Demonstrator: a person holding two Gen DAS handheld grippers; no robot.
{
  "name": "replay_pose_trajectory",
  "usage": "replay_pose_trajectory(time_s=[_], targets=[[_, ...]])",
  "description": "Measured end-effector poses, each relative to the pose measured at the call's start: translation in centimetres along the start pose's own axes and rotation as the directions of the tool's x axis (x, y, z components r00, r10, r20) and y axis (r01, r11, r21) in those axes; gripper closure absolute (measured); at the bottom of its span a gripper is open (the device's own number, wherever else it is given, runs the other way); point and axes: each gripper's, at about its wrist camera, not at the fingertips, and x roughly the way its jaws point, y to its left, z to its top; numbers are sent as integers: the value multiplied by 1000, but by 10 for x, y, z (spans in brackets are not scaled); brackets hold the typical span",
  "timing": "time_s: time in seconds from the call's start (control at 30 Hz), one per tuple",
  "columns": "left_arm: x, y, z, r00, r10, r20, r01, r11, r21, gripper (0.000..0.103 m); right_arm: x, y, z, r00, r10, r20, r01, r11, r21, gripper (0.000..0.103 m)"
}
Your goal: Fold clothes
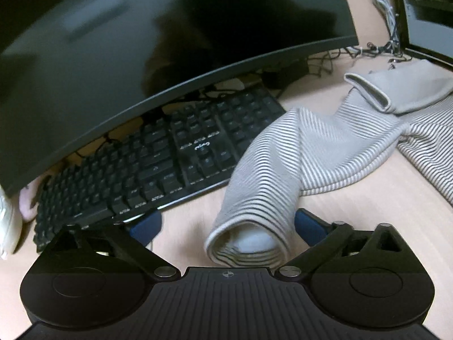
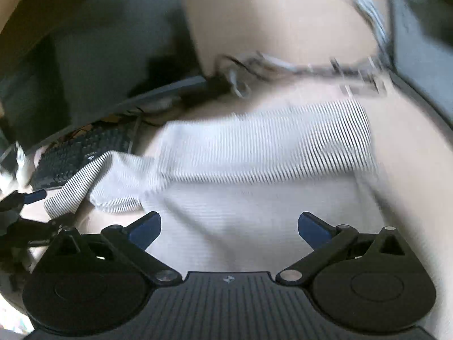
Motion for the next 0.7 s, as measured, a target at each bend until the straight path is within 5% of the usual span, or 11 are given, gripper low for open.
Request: replay_pose_trajectory(time_s=[0.03,0.2,0.37,0.6,0.7], targets=[[1,3,2,1000,-5,-13,5,1000,-5,51,0,-7,-4,1000,0,-18,0,1000,11,0],[-22,32,23,994,-105,-17,99,973,-210,93,-1,-30,-25,998,12,-64,-11,1000,13,0],[-56,67,48,974,-224,43,219,862,-456,94,-3,-33,-23,992,55,-110,-62,996,-57,0],[-99,90,95,904,-343,255,419,598,-683,94,-1,-23,-26,989,30,-142,-58,979,-195,0],[-103,76,123,870,-376,318,482,515,-709,94,-4,-23,-27,986,53,-156,-92,961,-260,0]])
